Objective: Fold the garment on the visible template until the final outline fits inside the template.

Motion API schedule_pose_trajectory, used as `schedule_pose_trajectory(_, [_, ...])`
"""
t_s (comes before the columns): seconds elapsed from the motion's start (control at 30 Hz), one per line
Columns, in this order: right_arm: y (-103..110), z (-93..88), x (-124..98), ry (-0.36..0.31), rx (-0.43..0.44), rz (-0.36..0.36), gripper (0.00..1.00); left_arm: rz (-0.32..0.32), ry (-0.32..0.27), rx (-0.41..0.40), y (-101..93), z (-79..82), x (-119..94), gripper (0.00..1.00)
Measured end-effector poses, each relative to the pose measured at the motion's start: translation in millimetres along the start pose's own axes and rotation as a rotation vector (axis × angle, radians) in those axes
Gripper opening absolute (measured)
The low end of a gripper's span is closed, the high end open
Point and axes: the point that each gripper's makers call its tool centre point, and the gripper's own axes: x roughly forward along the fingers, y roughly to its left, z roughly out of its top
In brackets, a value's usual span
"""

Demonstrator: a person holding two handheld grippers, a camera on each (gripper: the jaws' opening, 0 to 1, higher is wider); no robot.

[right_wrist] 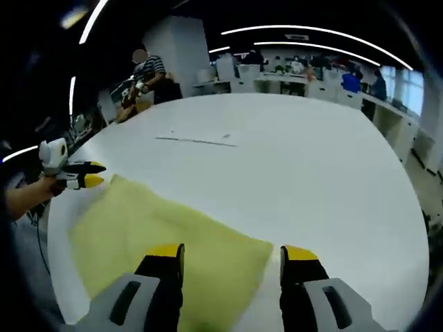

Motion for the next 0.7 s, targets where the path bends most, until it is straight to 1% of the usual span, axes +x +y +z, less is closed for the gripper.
schedule_pose_trajectory(0.2, [13.5,-4.8,-10.6,0.020,-0.009,0.036,0.72,-0.026,-0.003,-0.041,-5.3,-0.7,-10.8,0.40])
schedule_pose_trajectory(0.3, [18.7,-8.9,-17.8,0.032,-0.017,0.048,0.75,-0.030,-0.012,-0.073,-6.5,-0.8,-18.5,0.44])
schedule_pose_trajectory(0.53, [25.8,-20.7,-35.2,0.044,-0.022,0.058,0.77,-0.034,-0.020,-0.084,-10.7,-4.4,-35.8,0.51])
schedule_pose_trajectory(0.7, [32.3,-31.4,-49.2,0.051,-0.023,0.069,0.77,-0.054,-0.022,-0.094,-18.4,-9.3,-48.8,0.54])
